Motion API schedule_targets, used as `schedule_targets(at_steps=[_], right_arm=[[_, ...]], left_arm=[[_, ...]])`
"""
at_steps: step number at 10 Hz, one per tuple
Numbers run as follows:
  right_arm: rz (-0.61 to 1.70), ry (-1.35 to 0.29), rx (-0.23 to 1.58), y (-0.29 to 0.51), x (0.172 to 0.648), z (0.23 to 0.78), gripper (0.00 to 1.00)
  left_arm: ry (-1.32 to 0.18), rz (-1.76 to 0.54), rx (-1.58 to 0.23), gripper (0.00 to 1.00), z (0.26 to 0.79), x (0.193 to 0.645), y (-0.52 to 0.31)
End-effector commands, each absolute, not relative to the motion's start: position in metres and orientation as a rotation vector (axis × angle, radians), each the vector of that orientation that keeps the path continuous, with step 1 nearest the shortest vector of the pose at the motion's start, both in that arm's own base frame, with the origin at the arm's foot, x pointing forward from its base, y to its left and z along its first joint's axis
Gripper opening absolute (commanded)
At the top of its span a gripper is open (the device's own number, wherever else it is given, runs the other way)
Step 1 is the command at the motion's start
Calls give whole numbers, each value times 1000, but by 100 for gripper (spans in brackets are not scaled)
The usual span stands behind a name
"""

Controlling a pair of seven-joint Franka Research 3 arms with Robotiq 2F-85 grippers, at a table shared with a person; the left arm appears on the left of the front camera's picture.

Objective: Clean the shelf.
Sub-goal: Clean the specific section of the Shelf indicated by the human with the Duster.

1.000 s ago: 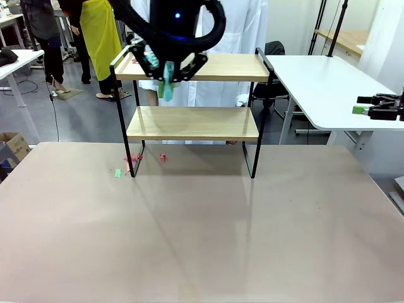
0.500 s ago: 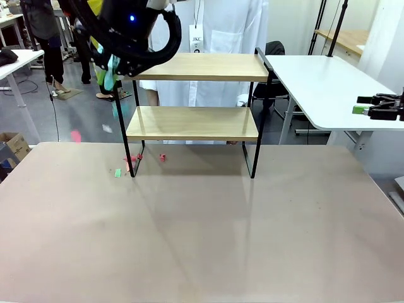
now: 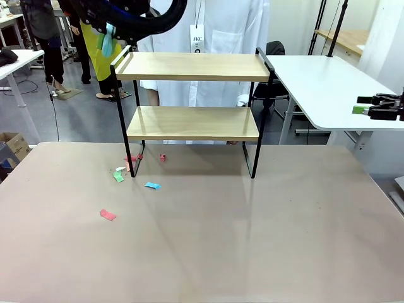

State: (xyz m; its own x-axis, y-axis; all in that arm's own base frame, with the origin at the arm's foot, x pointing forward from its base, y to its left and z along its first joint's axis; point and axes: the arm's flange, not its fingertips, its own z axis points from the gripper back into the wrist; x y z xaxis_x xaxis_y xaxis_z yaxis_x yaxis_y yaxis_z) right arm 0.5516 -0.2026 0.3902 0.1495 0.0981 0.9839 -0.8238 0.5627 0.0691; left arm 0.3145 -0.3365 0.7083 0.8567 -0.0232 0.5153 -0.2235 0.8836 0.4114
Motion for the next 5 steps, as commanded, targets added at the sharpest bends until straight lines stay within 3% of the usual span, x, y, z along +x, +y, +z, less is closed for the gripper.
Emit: schedule_targets(at_steps=[1,4,5], right_arm=[[759,-1254,724,-201,552,393,100],[759,-1254,724,-201,552,393,100],[759,-1254,724,-201,552,393,100]], left_arm=[[-500,138,540,13,696,323,-332],[-500,120,514,13,697,323,-334],[-516,68,417,13,700,322,-321]])
